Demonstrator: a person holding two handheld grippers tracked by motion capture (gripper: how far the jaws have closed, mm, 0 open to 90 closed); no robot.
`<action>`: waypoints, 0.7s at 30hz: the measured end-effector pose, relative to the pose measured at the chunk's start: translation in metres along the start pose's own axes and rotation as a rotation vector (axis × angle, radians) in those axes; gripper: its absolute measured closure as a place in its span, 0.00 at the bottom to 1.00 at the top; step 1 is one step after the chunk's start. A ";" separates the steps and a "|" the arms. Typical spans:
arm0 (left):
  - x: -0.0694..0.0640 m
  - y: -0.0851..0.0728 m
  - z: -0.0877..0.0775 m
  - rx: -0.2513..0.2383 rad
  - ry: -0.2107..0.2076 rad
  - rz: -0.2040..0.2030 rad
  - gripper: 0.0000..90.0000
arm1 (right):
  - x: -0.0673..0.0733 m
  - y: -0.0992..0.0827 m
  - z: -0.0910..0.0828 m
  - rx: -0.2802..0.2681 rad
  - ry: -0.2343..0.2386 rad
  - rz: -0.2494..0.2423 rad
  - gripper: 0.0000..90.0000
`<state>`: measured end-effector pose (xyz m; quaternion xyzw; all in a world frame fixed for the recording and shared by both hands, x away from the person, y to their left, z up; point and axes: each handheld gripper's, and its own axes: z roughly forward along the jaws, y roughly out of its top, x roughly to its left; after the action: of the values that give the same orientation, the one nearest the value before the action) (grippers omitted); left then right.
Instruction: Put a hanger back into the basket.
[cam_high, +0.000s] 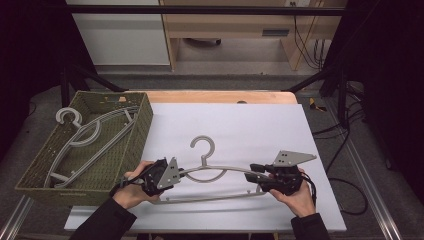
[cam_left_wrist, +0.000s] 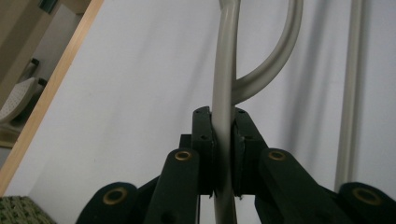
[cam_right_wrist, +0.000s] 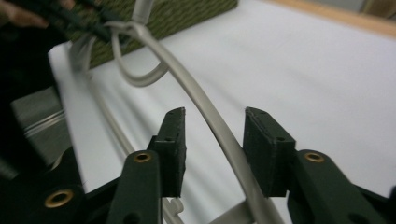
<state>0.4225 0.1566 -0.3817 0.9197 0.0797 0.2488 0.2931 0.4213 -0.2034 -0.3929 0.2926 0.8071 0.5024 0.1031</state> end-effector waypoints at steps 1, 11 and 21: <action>0.001 0.000 -0.001 0.003 0.012 -0.017 0.91 | -0.001 0.000 -0.002 -0.029 -0.026 0.001 0.60; 0.019 0.003 -0.006 0.028 0.126 -0.180 0.92 | -0.009 -0.010 -0.023 -0.145 -0.198 0.037 0.33; 0.036 0.021 -0.038 -0.063 0.210 -0.253 0.92 | -0.018 -0.029 -0.032 -0.118 -0.294 0.097 0.20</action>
<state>0.4342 0.1689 -0.3282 0.8617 0.2173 0.3068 0.3408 0.4106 -0.2470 -0.4057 0.3951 0.7372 0.5052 0.2128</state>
